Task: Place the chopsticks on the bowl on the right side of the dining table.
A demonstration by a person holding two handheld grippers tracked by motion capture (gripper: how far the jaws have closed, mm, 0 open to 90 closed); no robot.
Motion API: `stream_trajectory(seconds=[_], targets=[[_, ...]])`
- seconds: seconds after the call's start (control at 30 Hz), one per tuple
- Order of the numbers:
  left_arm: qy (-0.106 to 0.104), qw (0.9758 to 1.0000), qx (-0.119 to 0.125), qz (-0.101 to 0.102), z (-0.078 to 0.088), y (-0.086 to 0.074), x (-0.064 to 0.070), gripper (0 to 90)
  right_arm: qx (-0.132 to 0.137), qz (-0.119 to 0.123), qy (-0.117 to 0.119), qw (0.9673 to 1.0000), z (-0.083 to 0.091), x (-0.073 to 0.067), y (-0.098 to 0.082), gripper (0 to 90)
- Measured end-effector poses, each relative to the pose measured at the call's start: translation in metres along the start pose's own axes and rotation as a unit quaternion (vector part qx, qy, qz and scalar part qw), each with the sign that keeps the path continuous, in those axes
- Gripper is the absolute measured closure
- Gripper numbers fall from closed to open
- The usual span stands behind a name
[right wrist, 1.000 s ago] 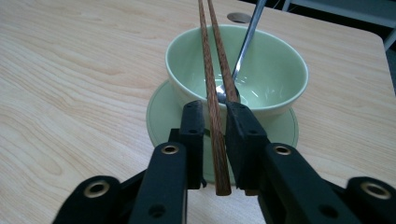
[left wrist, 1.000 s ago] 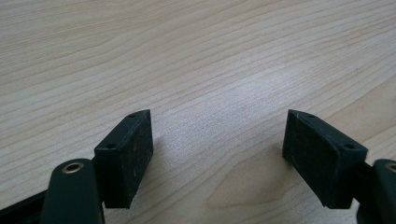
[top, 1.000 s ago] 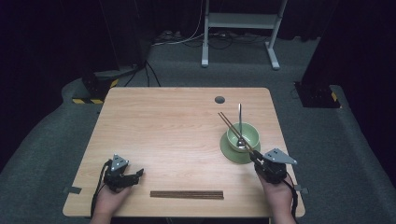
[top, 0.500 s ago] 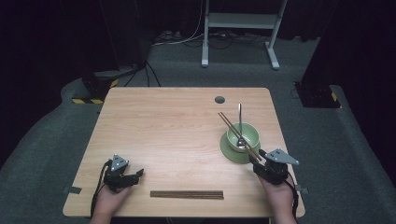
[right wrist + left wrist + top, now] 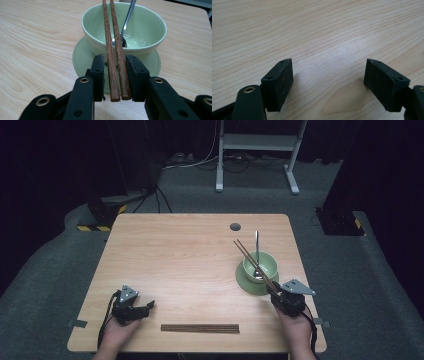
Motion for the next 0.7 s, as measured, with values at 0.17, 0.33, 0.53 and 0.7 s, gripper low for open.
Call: stream_trajectory(seconds=[0.17,0.33,0.53,0.7], targets=[[-0.003,0.9999,-0.011,-0.005,-0.004,0.003,0.002,19.0,0.0,0.007,0.004,1.0,0.001,-0.002,0.001,76.0],[-0.005,0.9997,-0.024,-0.006,-0.008,0.007,0.006,15.3,0.002,0.007,0.012,0.9999,0.002,-0.004,0.002,76.1],[-0.021,0.9993,-0.018,-0.024,-0.011,0.03,0.017,15.5,-0.001,0.009,0.018,0.9998,0.004,-0.01,0.001,76.1],[-0.043,0.999,0.004,-0.012,-0.017,0.047,0.03,15.3,-0.007,0.011,0.019,0.9997,0.006,-0.013,0.002,76.0]])
Point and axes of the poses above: each handheld gripper's, and its own axes: z roughly backward along the jaws, y roughly out of its top, x roughly to its right, the point moved 7 cm from there along -z, roughly forward along the jaws, and after that the axes turned 9 degrees about z, right-handed, at the moved point
